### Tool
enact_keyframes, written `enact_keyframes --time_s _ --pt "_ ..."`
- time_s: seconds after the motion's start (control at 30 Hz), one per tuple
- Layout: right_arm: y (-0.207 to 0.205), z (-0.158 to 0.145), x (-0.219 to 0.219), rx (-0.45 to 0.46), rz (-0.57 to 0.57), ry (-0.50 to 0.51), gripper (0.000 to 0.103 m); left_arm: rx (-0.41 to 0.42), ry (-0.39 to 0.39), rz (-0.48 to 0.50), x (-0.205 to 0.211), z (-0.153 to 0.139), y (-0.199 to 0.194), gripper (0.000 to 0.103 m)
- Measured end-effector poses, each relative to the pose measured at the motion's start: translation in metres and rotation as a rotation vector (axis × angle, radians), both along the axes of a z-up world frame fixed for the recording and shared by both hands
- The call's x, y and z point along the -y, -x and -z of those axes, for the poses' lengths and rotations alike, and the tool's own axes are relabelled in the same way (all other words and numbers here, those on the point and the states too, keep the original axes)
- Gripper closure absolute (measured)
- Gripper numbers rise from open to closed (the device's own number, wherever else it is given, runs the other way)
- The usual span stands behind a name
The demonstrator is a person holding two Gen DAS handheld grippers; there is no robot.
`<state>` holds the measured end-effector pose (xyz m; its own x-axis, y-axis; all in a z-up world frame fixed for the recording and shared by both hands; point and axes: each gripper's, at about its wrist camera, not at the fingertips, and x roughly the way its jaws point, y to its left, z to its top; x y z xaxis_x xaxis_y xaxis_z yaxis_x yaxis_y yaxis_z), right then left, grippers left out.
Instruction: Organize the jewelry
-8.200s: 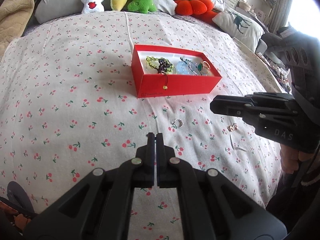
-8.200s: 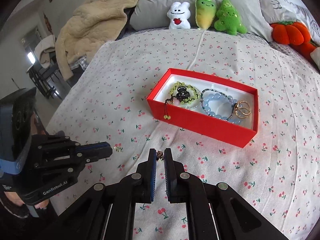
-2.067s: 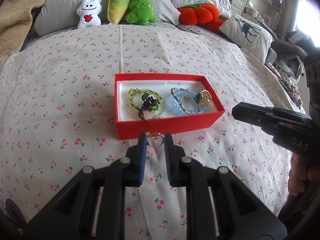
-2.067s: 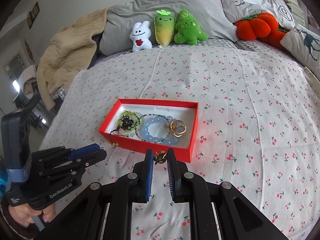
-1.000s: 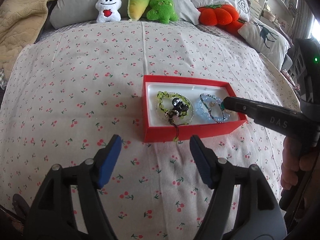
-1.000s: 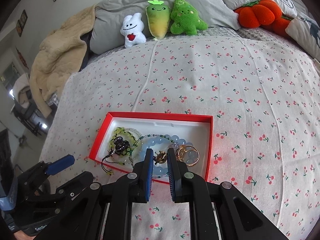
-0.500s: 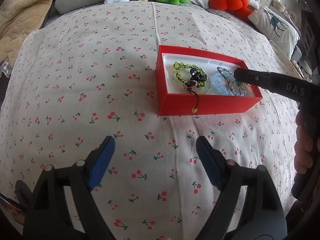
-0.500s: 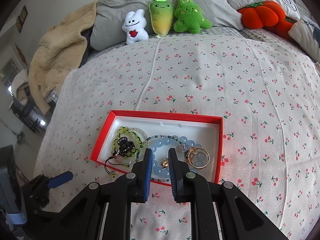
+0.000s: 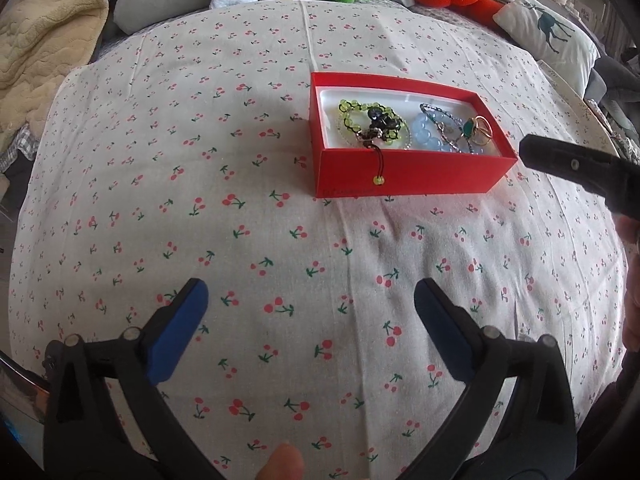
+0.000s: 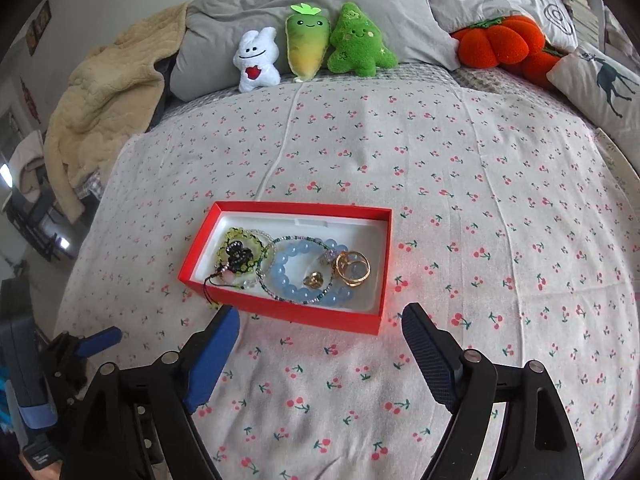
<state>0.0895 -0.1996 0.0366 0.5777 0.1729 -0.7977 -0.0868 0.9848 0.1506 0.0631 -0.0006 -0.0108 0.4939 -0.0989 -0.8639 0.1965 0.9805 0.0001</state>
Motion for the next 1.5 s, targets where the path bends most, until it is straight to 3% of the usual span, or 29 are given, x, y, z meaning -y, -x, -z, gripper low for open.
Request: enact_keyframes --time_s 0.23,0.4,1.5 --pt "0.039 0.016 0.003 -0.097 0.028 0.101 0.013 -0.003 -0.005 -0.014 0.000 -0.002 0.023 0.001" --pt "0.061 0.029 0.003 -0.139 0.028 0.116 0.013 -0.018 0.010 -0.042 -0.004 -0.002 0.033 0.001" --pt "0.074 0.028 -0.003 -0.132 0.062 0.132 0.013 0.013 -0.068 -0.097 0.011 -0.005 0.042 0.001"
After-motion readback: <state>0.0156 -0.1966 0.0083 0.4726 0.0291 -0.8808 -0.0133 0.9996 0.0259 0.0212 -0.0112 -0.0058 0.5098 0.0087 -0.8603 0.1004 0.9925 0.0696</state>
